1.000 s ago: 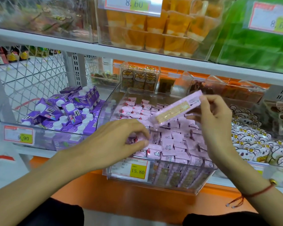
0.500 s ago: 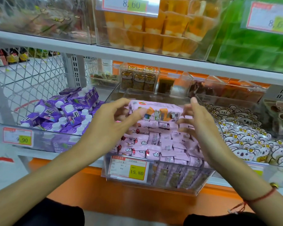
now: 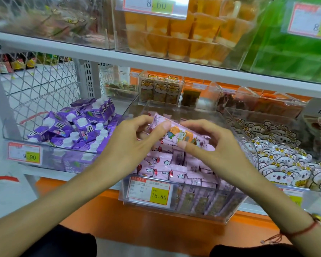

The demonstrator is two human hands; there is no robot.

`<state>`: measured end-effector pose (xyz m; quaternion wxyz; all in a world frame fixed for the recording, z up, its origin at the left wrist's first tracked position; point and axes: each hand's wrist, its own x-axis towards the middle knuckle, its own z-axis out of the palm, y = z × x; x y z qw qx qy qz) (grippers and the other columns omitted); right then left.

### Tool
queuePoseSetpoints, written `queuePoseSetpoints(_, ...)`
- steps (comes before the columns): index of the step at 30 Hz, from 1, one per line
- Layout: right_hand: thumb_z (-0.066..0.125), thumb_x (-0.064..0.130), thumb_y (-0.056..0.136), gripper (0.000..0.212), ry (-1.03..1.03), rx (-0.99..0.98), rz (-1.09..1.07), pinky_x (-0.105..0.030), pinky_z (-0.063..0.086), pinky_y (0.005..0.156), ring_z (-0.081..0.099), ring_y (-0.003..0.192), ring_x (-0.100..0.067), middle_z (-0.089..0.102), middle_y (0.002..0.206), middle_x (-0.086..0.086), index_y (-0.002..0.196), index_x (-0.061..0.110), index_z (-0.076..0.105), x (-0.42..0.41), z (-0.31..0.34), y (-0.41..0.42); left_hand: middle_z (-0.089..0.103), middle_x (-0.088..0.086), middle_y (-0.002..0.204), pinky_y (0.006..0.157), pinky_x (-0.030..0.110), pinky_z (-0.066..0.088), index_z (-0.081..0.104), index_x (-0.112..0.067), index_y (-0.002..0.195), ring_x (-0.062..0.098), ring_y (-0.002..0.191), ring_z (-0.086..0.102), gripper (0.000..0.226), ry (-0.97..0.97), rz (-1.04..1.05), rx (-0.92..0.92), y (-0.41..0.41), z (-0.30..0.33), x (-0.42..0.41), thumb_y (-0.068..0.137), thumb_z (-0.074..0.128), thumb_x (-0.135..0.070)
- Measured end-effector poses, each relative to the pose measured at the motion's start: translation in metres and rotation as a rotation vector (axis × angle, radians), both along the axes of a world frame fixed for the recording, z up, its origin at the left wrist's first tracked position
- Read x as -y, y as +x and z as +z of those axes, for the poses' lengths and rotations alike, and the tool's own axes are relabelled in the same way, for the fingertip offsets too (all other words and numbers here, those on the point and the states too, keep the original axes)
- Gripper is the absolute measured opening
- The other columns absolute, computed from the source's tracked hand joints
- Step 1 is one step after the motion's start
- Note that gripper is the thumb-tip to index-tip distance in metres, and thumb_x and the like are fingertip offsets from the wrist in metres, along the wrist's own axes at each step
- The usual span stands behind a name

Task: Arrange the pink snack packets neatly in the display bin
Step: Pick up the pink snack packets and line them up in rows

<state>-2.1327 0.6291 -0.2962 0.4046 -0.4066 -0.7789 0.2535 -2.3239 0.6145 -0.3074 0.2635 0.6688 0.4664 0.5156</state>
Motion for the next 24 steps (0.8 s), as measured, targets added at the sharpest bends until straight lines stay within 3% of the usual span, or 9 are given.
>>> queuePoseSetpoints(2,0.072,0.03,0.073,0.035,-0.081,-0.121,-0.01,-0.017,0.049,0.081,0.064,0.091,-0.004,0.067,0.101,0.005,0.105,0.019,0.063,-0.002,-0.002,0.0,0.07,-0.007,0.089,0.06,0.022,0.054,0.057,-0.03,0.109,0.006,0.08,0.066,0.052,-0.033,-0.04,0.051,0.0,-0.001,-0.002,0.069,0.056,-0.062)
queuePoseSetpoints(4,0.072,0.031,0.07,0.039,-0.194,-0.305,-0.031,-0.012,0.049,0.07,0.065,0.08,-0.005,0.069,0.094,0.0,0.102,0.013,0.062,-0.005,-0.003,0.002,0.067,-0.016,0.095,0.067,0.019,0.053,0.05,-0.035,0.106,-0.001,0.086,0.063,0.034,-0.013,-0.05,-0.022,-0.001,-0.005,-0.003,0.078,0.06,-0.052)
queuePoseSetpoints(7,0.073,0.026,0.073,0.03,-0.294,-0.467,-0.081,-0.004,0.045,0.062,0.066,0.075,0.002,0.072,0.078,0.006,0.097,0.013,0.059,-0.01,-0.001,0.007,0.062,-0.019,0.102,0.078,0.028,0.051,0.055,-0.038,0.103,-0.003,0.093,0.057,0.015,0.032,-0.009,-0.424,-0.008,-0.01,0.0,0.088,0.06,-0.038)
queuePoseSetpoints(9,0.073,0.028,0.07,0.031,-0.313,-0.521,-0.111,-0.007,0.046,0.067,0.066,0.075,0.005,0.072,0.072,0.012,0.094,0.017,0.058,-0.011,-0.002,0.009,0.058,-0.025,0.112,0.081,0.03,0.049,0.057,-0.043,0.112,-0.004,0.102,0.053,0.022,0.057,-0.043,-0.747,-0.01,-0.013,0.002,0.092,0.049,-0.046)
queuePoseSetpoints(12,0.073,0.029,0.07,0.04,-0.364,-0.579,-0.136,-0.017,0.051,0.076,0.069,0.08,-0.002,0.074,0.076,0.012,0.103,0.018,0.053,-0.013,-0.005,0.007,0.055,-0.027,0.118,0.081,0.03,0.048,0.054,-0.045,0.12,-0.001,0.109,0.049,0.035,0.092,-0.041,-0.924,-0.011,-0.011,0.005,0.093,0.034,-0.053)
queuePoseSetpoints(15,0.068,0.023,0.083,0.051,-0.408,-0.478,-0.136,-0.027,0.054,0.085,0.071,0.085,-0.013,0.075,0.087,0.0,0.123,0.018,0.037,-0.014,-0.011,0.0,0.056,-0.024,0.115,0.071,0.028,0.043,0.053,-0.046,0.12,0.002,0.106,0.051,0.035,0.122,-0.009,-0.954,-0.011,-0.011,0.006,0.093,0.032,-0.055)
queuePoseSetpoints(18,0.063,0.028,0.086,0.069,-0.306,-0.182,-0.153,-0.042,0.05,0.09,0.066,0.079,-0.023,0.073,0.083,-0.009,0.138,0.02,0.017,-0.011,-0.016,-0.004,0.058,-0.024,0.113,0.068,0.027,0.04,0.053,-0.047,0.117,0.002,0.103,0.05,0.033,0.095,-0.017,-0.961,-0.011,-0.01,0.005,0.093,0.033,-0.056)
queuePoseSetpoints(20,0.061,0.037,0.085,0.078,-0.204,-0.011,-0.159,-0.035,0.048,0.076,0.064,0.076,-0.026,0.07,0.077,-0.009,0.144,0.026,0.01,-0.009,-0.016,0.002,0.058,-0.025,0.112,0.071,0.027,0.041,0.054,-0.048,0.116,0.001,0.103,0.05,0.032,0.068,-0.024,-0.932,-0.011,-0.009,0.005,0.092,0.035,-0.056)
queuePoseSetpoints(24,0.064,0.046,0.078,0.069,-0.117,0.107,-0.094,-0.014,0.041,0.056,0.057,0.057,0.0,0.068,0.071,0.005,0.134,0.037,0.025,-0.007,-0.01,0.017,0.058,-0.026,0.113,0.078,0.029,0.046,0.053,-0.049,0.117,0.0,0.105,0.049,0.032,0.05,-0.032,-0.924,-0.012,-0.008,0.006,0.092,0.036,-0.057)
